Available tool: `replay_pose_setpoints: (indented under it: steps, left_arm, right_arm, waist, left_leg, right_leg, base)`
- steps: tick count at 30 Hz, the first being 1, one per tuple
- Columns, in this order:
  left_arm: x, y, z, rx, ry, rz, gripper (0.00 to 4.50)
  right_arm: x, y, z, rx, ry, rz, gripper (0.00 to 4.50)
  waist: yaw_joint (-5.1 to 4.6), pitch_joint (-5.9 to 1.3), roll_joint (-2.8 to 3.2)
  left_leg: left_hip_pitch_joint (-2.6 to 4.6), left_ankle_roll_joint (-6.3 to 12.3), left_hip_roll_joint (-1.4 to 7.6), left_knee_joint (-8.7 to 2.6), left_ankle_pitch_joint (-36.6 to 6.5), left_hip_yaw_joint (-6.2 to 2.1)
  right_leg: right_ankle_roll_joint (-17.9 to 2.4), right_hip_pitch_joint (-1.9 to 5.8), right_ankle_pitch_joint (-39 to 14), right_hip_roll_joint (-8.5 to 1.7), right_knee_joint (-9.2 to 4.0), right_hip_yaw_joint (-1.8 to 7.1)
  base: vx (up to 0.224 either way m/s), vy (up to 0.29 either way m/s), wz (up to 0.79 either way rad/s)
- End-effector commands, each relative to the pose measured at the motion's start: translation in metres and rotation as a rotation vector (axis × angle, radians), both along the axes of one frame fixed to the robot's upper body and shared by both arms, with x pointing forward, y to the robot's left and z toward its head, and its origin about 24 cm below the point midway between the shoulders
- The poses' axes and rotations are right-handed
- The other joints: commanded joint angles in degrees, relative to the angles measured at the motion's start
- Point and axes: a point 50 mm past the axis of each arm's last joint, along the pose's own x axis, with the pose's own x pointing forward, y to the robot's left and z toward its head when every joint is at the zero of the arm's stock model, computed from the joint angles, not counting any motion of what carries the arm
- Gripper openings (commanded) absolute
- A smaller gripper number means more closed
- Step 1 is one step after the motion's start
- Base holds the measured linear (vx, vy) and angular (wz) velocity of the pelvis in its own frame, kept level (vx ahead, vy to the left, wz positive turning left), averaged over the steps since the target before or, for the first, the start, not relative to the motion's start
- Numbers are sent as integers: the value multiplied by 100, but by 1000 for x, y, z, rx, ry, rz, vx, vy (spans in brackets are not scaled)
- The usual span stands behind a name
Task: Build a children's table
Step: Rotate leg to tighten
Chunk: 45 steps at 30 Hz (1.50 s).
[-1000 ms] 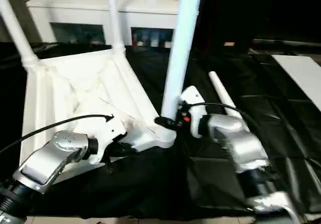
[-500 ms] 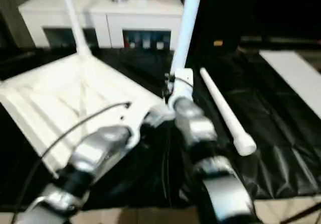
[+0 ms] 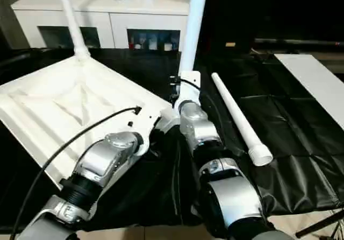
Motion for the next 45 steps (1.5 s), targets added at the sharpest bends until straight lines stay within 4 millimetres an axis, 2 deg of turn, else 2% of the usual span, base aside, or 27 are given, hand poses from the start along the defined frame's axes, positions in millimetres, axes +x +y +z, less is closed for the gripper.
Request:
replay_pose_setpoints:
  steps: [1, 3, 5, 6, 8, 9, 10, 11, 12, 13, 14, 15, 16, 17, 18, 20, 27, 31, 33, 39, 45]
  left_arm:
    - [4, 9, 7, 8, -62, -18, 0]
    - [5, 13, 9, 13, -68, -31, 0]
    - [5, 19, 11, 20, -77, -52, 0]
    - [5, 20, 12, 21, -81, -59, 0]
    - [3, 24, 14, 32, -92, -108, 0]
    - [3, 25, 14, 36, -93, -126, 0]
    - [-2, 29, 15, 30, -85, -186, 0]
    - [-6, 31, 16, 21, -89, -248, 0]
    - [-6, 31, 16, 21, -89, -248, 0]
    - [-11, 34, 19, 11, -109, -340, 0]
    - [-14, 35, 21, 10, -142, -405, 0]
    - [-22, 35, 26, 2, -193, -545, 0]
    - [-24, 36, 26, 1, -191, -559, 0]
    - [-32, 39, 27, 2, -168, -655, 0]
    - [-34, 40, 27, 3, -160, -671, 0]
    - [-40, 45, 28, -12, -114, -726, 0]
    - [-47, 53, 29, -8, -74, -803, 0]
    - [-43, 57, 28, 10, -90, -793, 0]
    - [-39, 58, 29, 18, -102, -780, 0]
    - [-38, 60, 30, 20, -102, -777, 0]
    - [-38, 61, 29, 17, -96, -779, 0]
  right_arm:
    - [3, -7, 10, 14, -58, 40, 281]
    - [3, -8, 17, 41, -85, 81, 301]
    - [2, -12, 27, 98, -117, 147, 327]
    - [1, -13, 29, 106, -125, 164, 336]
    - [-4, -19, 37, 109, -164, 258, 353]
    - [-7, -21, 39, 110, -173, 288, 353]
    - [-16, -28, 43, 113, -183, 395, 371]
    - [-26, -34, 46, 116, -182, 487, 380]
    - [-26, -34, 46, 116, -182, 487, 380]
    - [-40, -42, 47, 88, -163, 617, 380]
    - [-49, -47, 46, 46, -154, 698, 380]
    - [-64, -58, 43, -17, -123, 824, 380]
    - [-66, -59, 42, -21, -117, 839, 380]
    - [-79, -69, 40, -50, -74, 938, 380]
    - [-81, -71, 39, -56, -65, 951, 380]
    - [-91, -79, 35, -97, -12, 1016, 380]
    - [-95, -84, 28, -199, 37, 1044, 380]
    - [-92, -83, 22, -242, 47, 1045, 380]
    - [-88, -83, 21, -250, 43, 1027, 380]
    - [-85, -82, 21, -235, 35, 1017, 321]
    - [-88, -80, 17, -220, 44, 1035, 280]
  waist:
    - [47, -332, 16]
    - [36, -331, -4]
    - [74, -354, 17]
    - [66, -334, 24]
    - [81, -320, 23]
    - [87, -315, 28]
    - [86, -300, 15]
    - [133, -293, 32]
    - [139, -283, 39]
    - [135, -282, 20]
    - [197, -277, 24]
    - [201, -251, 30]
    - [228, -263, 21]
    - [212, -248, 23]
    - [263, -245, 36]
    - [285, -241, 62]
    - [296, -242, 29]
    - [301, -249, 3]
    - [293, -250, 10]
    - [299, -261, 9]
    - [296, -266, 8]
  left_leg:
    - [-38, 211, 280, -396, -577, -58]
    - [-57, 410, 268, -368, -249, -41]
    - [-59, 756, 258, -321, 65, -24]
    - [-59, 863, 260, -322, 45, -11]
    - [-39, 917, 271, -333, -89, -1]
    - [-28, 867, 305, -342, -212, -3]
    - [-22, 843, 301, -359, -273, 0]
    - [-1, 834, 319, -355, -344, -6]
    - [7, 774, 352, -377, -411, -3]
    - [9, 733, 334, -381, -455, 6]
    - [22, 694, 321, -372, -548, 13]
    - [0, 656, 332, -394, -643, 8]
    - [32, 612, 360, -392, -772, 29]
    - [8, 604, 346, -403, -796, 31]
    - [39, 565, 359, -400, -882, 43]
    - [52, 472, 369, -414, -913, 51]
    - [41, 421, 344, -383, -678, 66]
    - [20, 424, 336, -371, -653, 62]
    - [24, 439, 332, -359, -622, 67]
    - [26, 500, 335, -344, -534, 63]
    - [29, 464, 337, -339, -577, 61]
  right_leg:
    - [-1012, 271, -158, -398, -413, 347]
    - [-1178, 287, 438, -366, -360, 337]
    - [-1347, 297, 1098, -353, -305, 336]
    - [-1425, 283, 1161, -348, -315, 330]
    - [-1476, 281, 931, -342, -341, 326]
    - [-1467, 269, 746, -358, -342, 339]
    - [-1455, 272, 601, -342, -365, 336]
    - [-1366, 291, 511, -340, -373, 348]
    - [-1333, 261, 437, -342, -371, 357]
    - [-1352, 261, 361, -337, -381, 357]
    - [-1300, 279, 217, -331, -411, 360]
    - [-1249, 270, 68, -338, -429, 365]
    - [-1180, 256, -33, -361, -424, 391]
    - [-1191, 256, -92, -354, -429, 387]
    - [-1175, 236, -263, -364, -454, 394]
    - [-1218, 210, -394, -357, -446, 395]
    - [-1380, 210, -124, -359, -397, 401]
    - [-1357, 229, -143, -363, -386, 400]
    - [-1371, 226, -110, -355, -376, 400]
    - [-1415, 232, 27, -348, -347, 394]
    - [-1401, 236, -63, -349, -345, 393]
  base:
    - [0, 0, 0]
    - [0, 0, 0]
    - [0, 0, 0]
    - [0, 0, 0]
    - [0, 0, 0]
    - [0, 0, 0]
    - [0, 0, 0]
    - [0, 0, 0]
    - [0, 0, 0]
    - [0, 0, 0]
    - [0, 0, 0]
    - [0, 0, 0]
    - [0, 0, 0]
    - [0, 0, 0]
    - [0, 0, 0]
    - [0, 0, 0]
    - [0, 0, 0]
    - [0, 0, 0]
    - [0, 0, 0]
    - [0, 0, 0]
    - [0, 0, 0]
